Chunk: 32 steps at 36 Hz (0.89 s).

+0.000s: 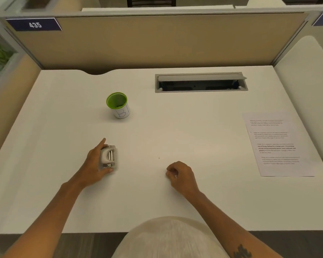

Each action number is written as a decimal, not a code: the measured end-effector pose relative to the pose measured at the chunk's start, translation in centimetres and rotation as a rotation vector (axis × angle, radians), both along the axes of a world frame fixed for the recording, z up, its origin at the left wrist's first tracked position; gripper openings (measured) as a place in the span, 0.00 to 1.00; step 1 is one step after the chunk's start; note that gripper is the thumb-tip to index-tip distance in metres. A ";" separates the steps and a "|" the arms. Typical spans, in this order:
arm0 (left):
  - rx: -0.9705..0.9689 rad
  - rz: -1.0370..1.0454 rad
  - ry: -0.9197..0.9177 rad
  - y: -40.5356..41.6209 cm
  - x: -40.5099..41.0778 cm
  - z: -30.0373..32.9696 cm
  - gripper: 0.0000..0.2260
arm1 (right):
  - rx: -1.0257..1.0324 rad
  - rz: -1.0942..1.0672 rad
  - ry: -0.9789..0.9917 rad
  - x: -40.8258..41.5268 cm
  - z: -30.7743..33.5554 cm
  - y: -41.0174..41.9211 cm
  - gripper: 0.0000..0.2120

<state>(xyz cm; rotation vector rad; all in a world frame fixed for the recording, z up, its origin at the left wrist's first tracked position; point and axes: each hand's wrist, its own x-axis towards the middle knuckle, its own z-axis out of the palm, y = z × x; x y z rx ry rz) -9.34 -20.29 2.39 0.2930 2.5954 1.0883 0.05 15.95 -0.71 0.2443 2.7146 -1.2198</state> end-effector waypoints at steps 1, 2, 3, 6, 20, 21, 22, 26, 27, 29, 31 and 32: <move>-0.012 0.005 0.009 -1.0 -0.4 -0.2 0.55 | 0.006 0.002 -0.011 0.0 0.0 -0.4 0.02; -0.025 0.011 0.014 -2.0 -0.7 -0.4 0.55 | 0.014 0.002 -0.023 0.0 0.0 -0.8 0.03; -0.035 0.019 0.016 -2.9 -1.0 -0.6 0.56 | 0.022 0.000 -0.034 0.0 -0.1 -1.1 0.03; -0.049 0.040 0.028 -5.5 -1.9 -1.0 0.57 | 0.038 -0.018 -0.060 0.2 -0.1 -2.0 0.03; -0.058 0.001 0.031 -9.7 -4.2 -2.9 0.55 | 0.105 -0.082 -0.069 -0.1 0.4 -3.9 0.06; -0.056 -0.003 0.032 -9.8 -4.4 -3.0 0.56 | 0.111 -0.086 -0.072 -0.1 0.4 -4.0 0.06; -0.055 -0.007 0.034 -10.0 -4.5 -3.1 0.56 | 0.115 -0.089 -0.075 -0.2 0.4 -4.0 0.06; -0.048 -0.028 0.058 -10.6 -4.9 -3.9 0.56 | 0.109 -0.116 -0.098 -0.4 0.4 -4.1 0.07; -0.049 -0.032 0.065 -10.7 -4.9 -4.0 0.55 | 0.104 -0.125 -0.102 -0.5 0.4 -4.1 0.07; -0.055 -0.039 0.074 -10.9 -4.9 -4.3 0.54 | 0.095 -0.138 -0.102 -0.7 0.4 -4.1 0.08; -0.053 -0.038 0.072 -11.0 -4.9 -4.4 0.54 | 0.079 -0.149 -0.095 -0.9 0.4 -4.1 0.09; -0.051 -0.035 0.071 -11.0 -4.9 -4.4 0.54 | 0.070 -0.156 -0.094 -1.0 0.4 -4.1 0.10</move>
